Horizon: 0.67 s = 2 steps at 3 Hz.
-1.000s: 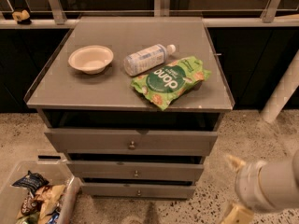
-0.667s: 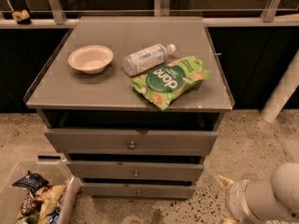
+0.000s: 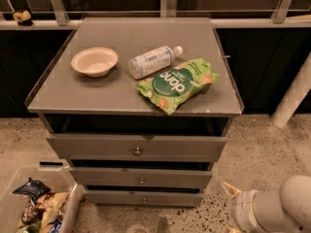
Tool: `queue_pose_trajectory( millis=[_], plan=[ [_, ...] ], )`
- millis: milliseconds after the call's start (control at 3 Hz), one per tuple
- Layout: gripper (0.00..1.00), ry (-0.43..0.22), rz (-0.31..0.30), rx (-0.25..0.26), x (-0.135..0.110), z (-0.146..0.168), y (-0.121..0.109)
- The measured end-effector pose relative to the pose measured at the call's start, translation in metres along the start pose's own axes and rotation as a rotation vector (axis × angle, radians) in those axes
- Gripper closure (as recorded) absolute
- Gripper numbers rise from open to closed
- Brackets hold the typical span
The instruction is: Open top drawer
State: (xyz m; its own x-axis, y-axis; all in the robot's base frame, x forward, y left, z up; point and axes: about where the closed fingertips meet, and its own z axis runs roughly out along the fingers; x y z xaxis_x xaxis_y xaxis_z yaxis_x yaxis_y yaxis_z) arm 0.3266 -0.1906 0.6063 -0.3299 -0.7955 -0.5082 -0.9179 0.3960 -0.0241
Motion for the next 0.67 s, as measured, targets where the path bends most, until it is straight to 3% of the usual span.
queue_pose_trajectory(
  millis=[333, 667],
  plan=[
    [0.00, -0.025, -0.103, 0.120, -0.024, -0.003, 0.001],
    [0.00, -0.035, -0.203, 0.254, -0.057, -0.001, -0.022]
  ],
)
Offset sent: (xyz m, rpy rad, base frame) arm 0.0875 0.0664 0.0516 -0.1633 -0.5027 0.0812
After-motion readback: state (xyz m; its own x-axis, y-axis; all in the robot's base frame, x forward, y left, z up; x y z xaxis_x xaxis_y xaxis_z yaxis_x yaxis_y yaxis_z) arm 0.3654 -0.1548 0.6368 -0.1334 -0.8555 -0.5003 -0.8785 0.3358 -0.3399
